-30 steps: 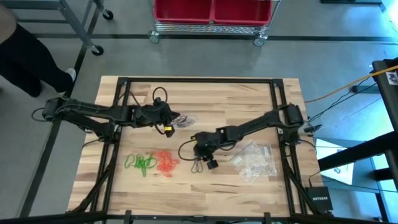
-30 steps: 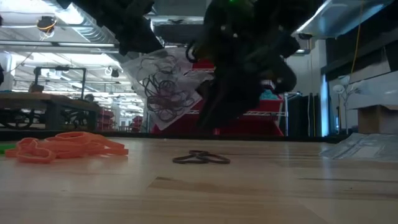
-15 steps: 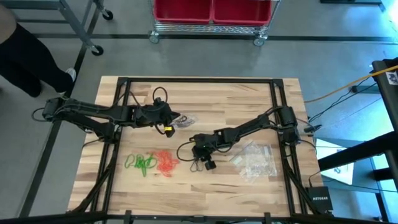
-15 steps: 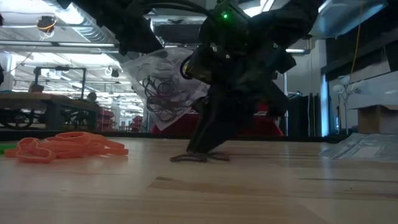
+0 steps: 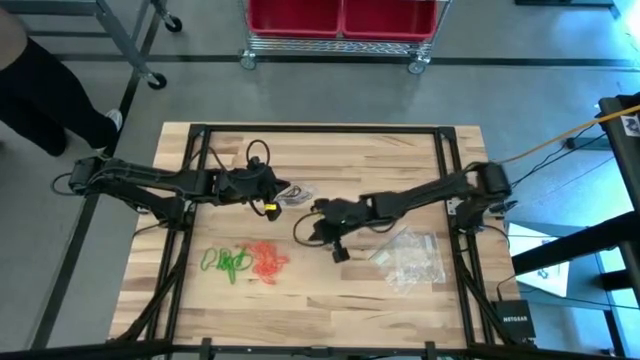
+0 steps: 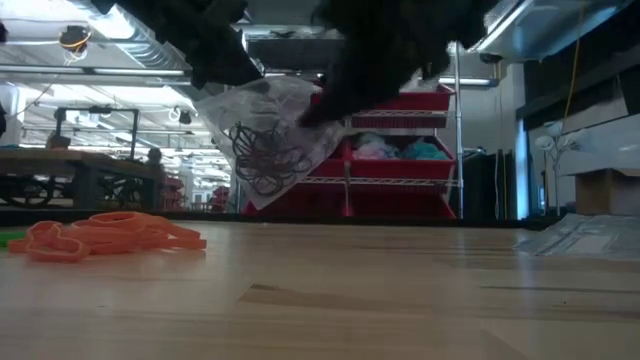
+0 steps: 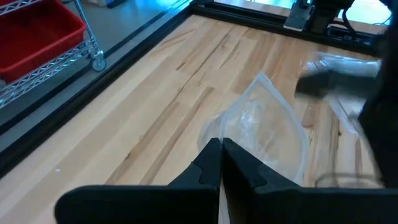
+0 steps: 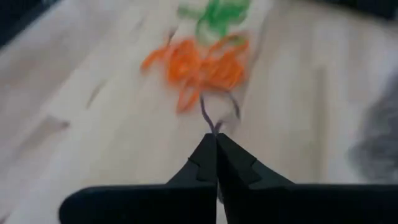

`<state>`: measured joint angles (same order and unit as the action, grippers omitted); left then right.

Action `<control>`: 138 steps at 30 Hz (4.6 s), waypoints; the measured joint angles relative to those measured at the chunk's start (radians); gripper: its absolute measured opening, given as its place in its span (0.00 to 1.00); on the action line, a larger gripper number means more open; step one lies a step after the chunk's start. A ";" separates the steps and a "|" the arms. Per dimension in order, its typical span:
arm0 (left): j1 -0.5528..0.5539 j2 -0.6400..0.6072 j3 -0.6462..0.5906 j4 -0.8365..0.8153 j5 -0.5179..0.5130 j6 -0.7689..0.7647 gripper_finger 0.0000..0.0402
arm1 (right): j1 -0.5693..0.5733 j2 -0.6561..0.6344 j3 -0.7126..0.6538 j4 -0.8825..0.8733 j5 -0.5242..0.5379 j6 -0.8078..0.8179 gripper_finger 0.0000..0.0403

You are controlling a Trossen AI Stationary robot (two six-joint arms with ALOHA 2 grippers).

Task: Sort rubber bands
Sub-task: Put the black rubber band into the transparent zip bag, then close the transparent zip bag

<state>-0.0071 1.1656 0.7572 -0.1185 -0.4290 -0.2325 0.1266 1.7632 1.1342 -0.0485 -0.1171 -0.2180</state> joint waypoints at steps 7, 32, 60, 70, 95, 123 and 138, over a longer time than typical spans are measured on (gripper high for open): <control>0.000 0.000 0.000 0.002 0.000 0.006 0.00 | -0.043 -0.161 0.069 0.010 0.091 0.003 0.00; 0.000 0.000 0.000 0.000 0.053 0.031 0.00 | -0.168 -0.012 0.150 0.192 0.115 -0.082 0.00; -0.005 0.000 0.000 0.000 0.051 0.023 0.00 | -0.166 -0.043 0.149 -0.059 0.235 -0.032 0.07; -0.005 0.000 0.000 -0.003 0.051 0.030 0.00 | -0.154 -0.111 0.221 -0.171 0.198 -0.060 0.43; -0.007 0.000 0.000 0.030 0.139 0.055 0.00 | -0.166 -0.079 0.086 -0.112 0.088 -0.043 0.43; 0.015 -0.180 0.028 -0.090 0.172 0.031 0.32 | -0.195 -0.152 0.090 -0.204 0.080 -0.018 0.00; -0.028 -0.331 -0.288 0.296 0.134 0.008 0.37 | -0.319 -0.353 -0.031 0.040 -0.110 0.142 0.00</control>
<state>-0.0354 0.8346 0.4697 0.1777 -0.2954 -0.2243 -0.1928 1.4101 1.1033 -0.0081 -0.2266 -0.0759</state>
